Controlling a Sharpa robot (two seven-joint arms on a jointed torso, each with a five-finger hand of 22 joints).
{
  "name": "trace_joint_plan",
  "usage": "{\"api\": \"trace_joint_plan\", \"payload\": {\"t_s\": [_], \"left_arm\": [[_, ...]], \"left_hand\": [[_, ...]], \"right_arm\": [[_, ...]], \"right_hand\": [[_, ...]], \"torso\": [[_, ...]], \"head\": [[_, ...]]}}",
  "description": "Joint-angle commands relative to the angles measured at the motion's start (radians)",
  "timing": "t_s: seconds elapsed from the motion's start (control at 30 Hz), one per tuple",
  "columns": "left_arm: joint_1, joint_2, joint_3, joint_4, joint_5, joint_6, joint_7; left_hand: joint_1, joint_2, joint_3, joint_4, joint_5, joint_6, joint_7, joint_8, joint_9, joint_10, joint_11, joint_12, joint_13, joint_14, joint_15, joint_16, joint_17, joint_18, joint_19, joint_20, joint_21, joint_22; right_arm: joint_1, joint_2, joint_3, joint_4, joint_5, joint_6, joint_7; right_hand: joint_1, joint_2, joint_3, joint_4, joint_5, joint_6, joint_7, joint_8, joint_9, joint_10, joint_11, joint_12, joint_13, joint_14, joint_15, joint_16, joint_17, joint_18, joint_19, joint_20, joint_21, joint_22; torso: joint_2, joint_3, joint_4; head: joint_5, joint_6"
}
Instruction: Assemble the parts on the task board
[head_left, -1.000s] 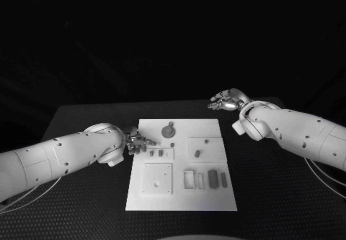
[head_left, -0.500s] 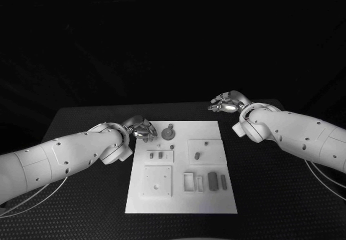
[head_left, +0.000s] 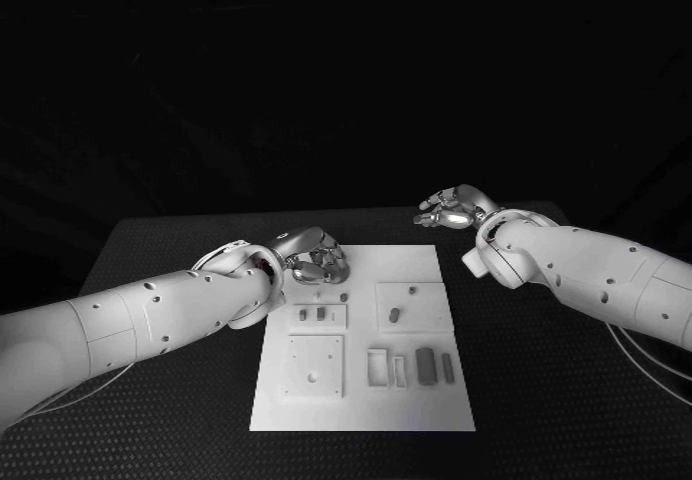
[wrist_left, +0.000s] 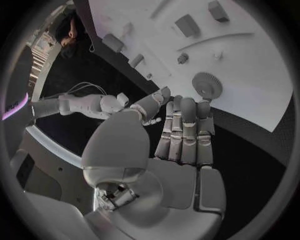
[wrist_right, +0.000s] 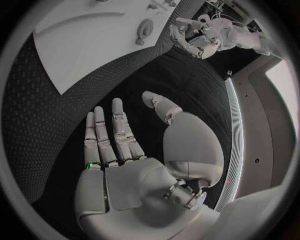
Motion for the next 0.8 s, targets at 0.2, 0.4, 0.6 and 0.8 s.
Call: {"api": "trace_joint_plan", "payload": {"t_s": [0.2, 0.4, 0.6, 0.8], "left_arm": [[0.000, 0.050, -0.001, -0.021, -0.313, 0.148, -0.023], [-0.002, 0.074, -0.002, -0.062, -0.322, 0.167, -0.024], [-0.019, 0.093, -0.004, -0.089, -0.323, 0.153, -0.019], [-0.034, 0.111, -0.004, -0.119, -0.321, 0.111, -0.008]], "left_hand": [[0.000, -0.017, -0.015, 0.002, -0.006, -0.001, -0.001, -0.019, -0.017, 0.023, -0.002, -0.057, -0.019, 0.070, -0.005, 0.055, 0.014, 0.041, 0.068, -0.037, 0.049, 0.023], [0.000, -0.007, -0.010, 0.002, 0.021, 0.005, 0.003, -0.023, -0.023, 0.021, 0.001, -0.088, -0.029, 0.076, -0.002, 0.061, 0.011, 0.050, 0.082, -0.035, 0.060, 0.021], [-0.004, -0.001, -0.010, 0.002, 0.022, 0.007, 0.005, -0.025, -0.026, 0.014, 0.007, -0.110, -0.040, 0.082, 0.004, 0.062, 0.008, 0.056, 0.084, -0.029, 0.062, 0.020], [-0.010, 0.003, -0.010, 0.003, 0.021, 0.007, 0.006, -0.028, -0.029, 0.012, 0.010, -0.123, -0.046, 0.087, 0.006, 0.065, 0.007, 0.059, 0.087, -0.027, 0.063, 0.019]], "right_arm": [[-0.001, 0.006, 0.000, -0.001, -0.007, 0.008, 0.010], [-0.001, 0.008, 0.000, -0.001, -0.007, 0.008, 0.010], [-0.001, 0.008, 0.000, 0.000, -0.007, 0.007, 0.010], [-0.001, 0.007, 0.000, 0.002, -0.007, 0.008, 0.011]], "right_hand": [[-0.005, -0.001, -0.001, -0.003, 0.003, 0.008, 0.027, 0.004, -0.001, -0.159, 0.089, 0.005, -0.001, -0.006, 0.000, 0.006, -0.001, -0.017, -0.008, -0.001, -0.004, 0.002], [-0.005, -0.001, -0.001, -0.003, 0.003, 0.008, 0.027, 0.004, -0.001, -0.159, 0.089, 0.005, -0.001, -0.006, 0.000, 0.007, -0.002, -0.017, -0.008, -0.001, -0.004, 0.002], [-0.005, -0.001, -0.001, -0.003, 0.003, 0.008, 0.027, 0.004, -0.001, -0.159, 0.089, 0.005, -0.001, -0.006, 0.000, 0.007, -0.002, -0.017, -0.008, -0.001, -0.004, 0.002], [-0.005, -0.001, -0.001, -0.003, 0.003, 0.008, 0.027, 0.004, -0.001, -0.159, 0.089, 0.005, -0.001, -0.006, 0.000, 0.007, -0.002, -0.016, -0.008, -0.001, -0.004, 0.002]], "torso": [[0.001, 0.0000, -0.0014], [0.001, 0.0002, -0.0006], [0.001, -0.0008, 0.0004], [0.001, -0.0019, 0.0014]], "head": [[0.002, 0.001], [0.001, 0.000], [-0.003, -0.003], [-0.005, -0.003]]}}
